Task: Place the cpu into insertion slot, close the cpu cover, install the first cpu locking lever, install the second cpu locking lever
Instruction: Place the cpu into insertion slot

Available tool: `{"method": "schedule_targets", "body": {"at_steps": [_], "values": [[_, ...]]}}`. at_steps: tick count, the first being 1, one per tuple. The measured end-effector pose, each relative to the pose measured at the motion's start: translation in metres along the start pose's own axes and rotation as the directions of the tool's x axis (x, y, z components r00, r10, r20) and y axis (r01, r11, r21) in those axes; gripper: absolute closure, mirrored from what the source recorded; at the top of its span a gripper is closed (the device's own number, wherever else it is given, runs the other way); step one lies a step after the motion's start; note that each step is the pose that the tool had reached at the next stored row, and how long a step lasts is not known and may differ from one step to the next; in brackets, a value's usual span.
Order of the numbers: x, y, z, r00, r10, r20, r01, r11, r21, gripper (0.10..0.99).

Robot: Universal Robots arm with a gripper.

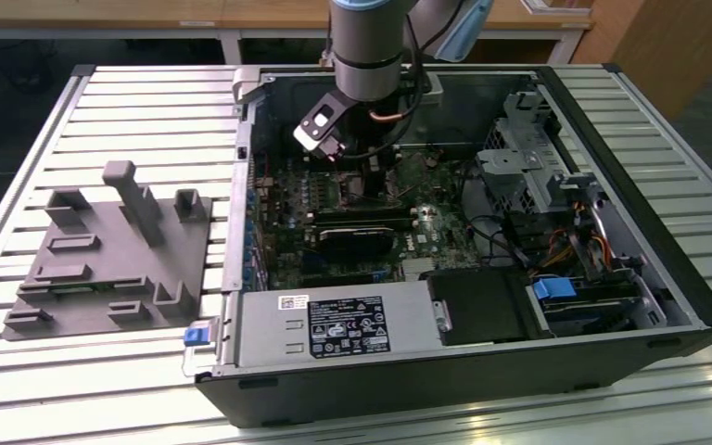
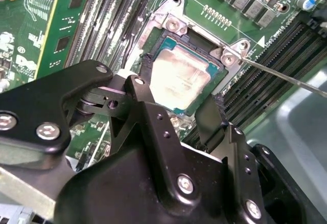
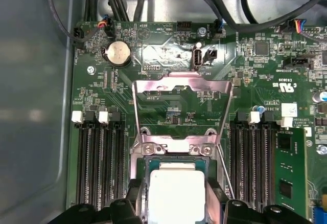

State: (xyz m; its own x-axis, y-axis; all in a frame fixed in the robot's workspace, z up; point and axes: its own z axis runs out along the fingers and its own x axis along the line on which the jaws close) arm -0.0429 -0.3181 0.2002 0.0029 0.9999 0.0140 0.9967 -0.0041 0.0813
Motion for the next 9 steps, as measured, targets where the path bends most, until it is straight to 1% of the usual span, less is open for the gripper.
{"method": "schedule_targets", "body": {"at_steps": [2, 4, 6, 7, 9], "values": [[0.0001, 0.0003, -0.0033, 1.0000, 0.000, 0.0001, 0.000, 1.0000, 0.000, 0.475], [0.0000, 0.0005, -0.0051, 1.0000, 0.000, 0.0001, 0.000, 1.0000, 0.001, 0.490], [-0.0009, 0.0006, -0.0056, 1.0000, 0.000, -0.0002, 0.000, 1.0000, 0.002, 0.612], [-0.0016, 0.0007, -0.0058, 1.0000, 0.000, -0.0001, 0.000, 1.0000, 0.002, 0.612], [-0.0031, 0.0008, -0.0063, 1.0000, 0.001, 0.0001, -0.001, 1.0000, 0.004, 0.729]]}}
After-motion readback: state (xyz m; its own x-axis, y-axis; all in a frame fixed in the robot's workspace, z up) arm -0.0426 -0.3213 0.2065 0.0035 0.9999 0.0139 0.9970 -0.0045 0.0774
